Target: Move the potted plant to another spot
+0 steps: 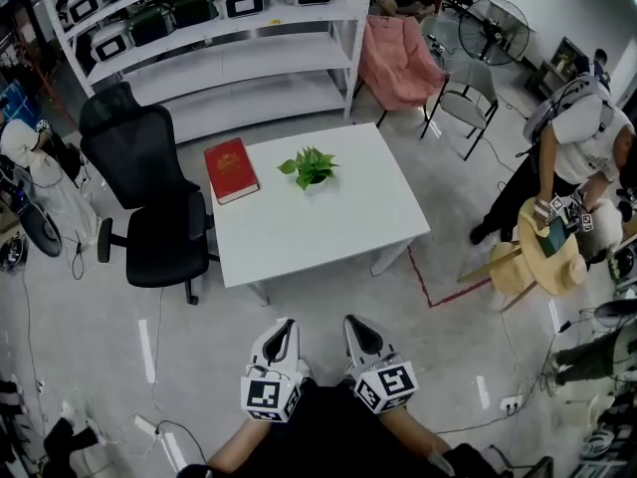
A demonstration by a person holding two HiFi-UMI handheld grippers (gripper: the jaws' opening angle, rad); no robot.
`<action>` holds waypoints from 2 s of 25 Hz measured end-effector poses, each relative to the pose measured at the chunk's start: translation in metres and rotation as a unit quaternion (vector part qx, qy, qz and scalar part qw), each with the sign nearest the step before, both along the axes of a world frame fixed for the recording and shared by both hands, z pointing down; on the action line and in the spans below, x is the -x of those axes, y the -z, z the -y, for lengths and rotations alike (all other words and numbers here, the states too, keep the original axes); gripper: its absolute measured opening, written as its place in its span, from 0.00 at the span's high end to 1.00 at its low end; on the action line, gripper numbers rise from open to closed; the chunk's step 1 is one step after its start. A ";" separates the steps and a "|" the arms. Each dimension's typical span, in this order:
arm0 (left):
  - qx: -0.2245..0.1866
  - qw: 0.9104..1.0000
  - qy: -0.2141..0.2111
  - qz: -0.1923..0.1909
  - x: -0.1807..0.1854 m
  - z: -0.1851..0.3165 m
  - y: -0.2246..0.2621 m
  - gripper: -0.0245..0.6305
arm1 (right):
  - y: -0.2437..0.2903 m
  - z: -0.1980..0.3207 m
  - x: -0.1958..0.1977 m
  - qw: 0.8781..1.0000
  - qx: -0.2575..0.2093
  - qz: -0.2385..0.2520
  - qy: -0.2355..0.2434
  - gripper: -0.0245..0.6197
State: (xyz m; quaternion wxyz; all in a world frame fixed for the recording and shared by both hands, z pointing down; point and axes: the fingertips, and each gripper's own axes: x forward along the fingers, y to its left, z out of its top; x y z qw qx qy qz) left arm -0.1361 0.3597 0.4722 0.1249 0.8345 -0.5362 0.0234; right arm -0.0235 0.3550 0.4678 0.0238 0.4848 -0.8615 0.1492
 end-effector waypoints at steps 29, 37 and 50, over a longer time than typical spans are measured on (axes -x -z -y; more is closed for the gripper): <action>0.027 0.999 0.017 -0.004 -0.001 0.154 -0.029 0.94 | -0.027 0.166 -0.001 1.000 0.014 -0.006 0.015 0.94; 0.036 0.998 0.045 -0.002 -0.037 0.229 -0.035 0.94 | -0.038 0.241 -0.026 0.998 0.026 -0.008 0.061 0.94; 0.046 0.991 0.125 -0.002 -0.091 0.318 -0.019 0.94 | -0.055 0.345 -0.085 0.989 0.043 -0.029 0.137 0.94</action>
